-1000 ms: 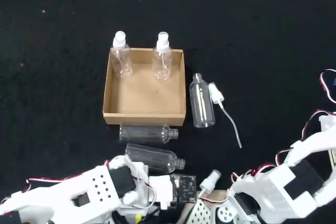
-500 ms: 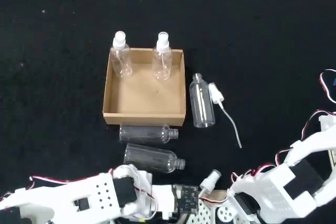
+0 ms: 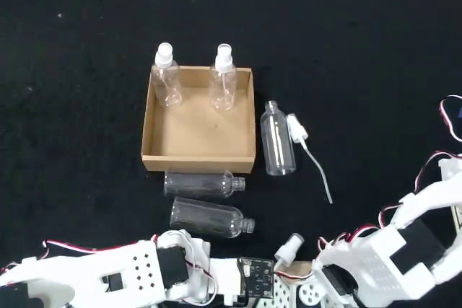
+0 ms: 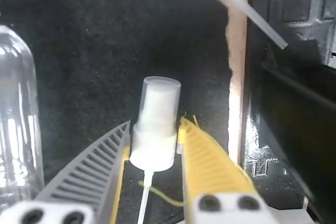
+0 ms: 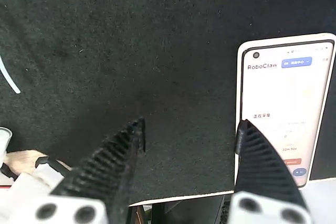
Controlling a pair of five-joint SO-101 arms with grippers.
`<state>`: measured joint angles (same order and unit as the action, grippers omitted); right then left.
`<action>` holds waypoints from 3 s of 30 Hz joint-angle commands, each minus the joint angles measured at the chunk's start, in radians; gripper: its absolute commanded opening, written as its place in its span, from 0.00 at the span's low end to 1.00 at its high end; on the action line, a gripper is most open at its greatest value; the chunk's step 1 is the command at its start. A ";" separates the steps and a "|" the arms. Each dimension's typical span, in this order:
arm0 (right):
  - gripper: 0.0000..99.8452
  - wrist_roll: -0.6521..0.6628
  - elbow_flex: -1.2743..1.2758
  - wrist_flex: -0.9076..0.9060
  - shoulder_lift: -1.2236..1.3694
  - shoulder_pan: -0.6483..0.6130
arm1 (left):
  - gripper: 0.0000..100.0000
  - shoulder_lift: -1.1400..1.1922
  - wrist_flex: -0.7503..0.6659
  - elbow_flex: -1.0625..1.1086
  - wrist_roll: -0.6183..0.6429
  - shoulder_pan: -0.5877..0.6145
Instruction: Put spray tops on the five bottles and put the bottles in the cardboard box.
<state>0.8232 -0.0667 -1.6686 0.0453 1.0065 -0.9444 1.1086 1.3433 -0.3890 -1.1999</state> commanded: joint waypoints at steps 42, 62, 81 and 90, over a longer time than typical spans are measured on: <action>0.25 -0.535 0.237 0.138 -0.381 -1.005 | 0.03 0.002 0.267 -0.622 0.063 1.569; 0.25 -0.819 0.624 0.717 -0.323 -1.135 | 0.03 0.002 0.095 -0.602 0.241 1.627; 0.25 -0.821 0.657 0.792 -0.142 -1.103 | 0.03 -0.005 0.089 -0.539 0.241 1.627; 0.22 -0.741 0.656 0.766 -0.087 -1.112 | 0.03 -0.008 0.087 -0.547 0.241 1.623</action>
<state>0.0407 0.6022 -0.8800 -0.0453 -0.0890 -0.9444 1.2144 0.8170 -0.1557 0.4342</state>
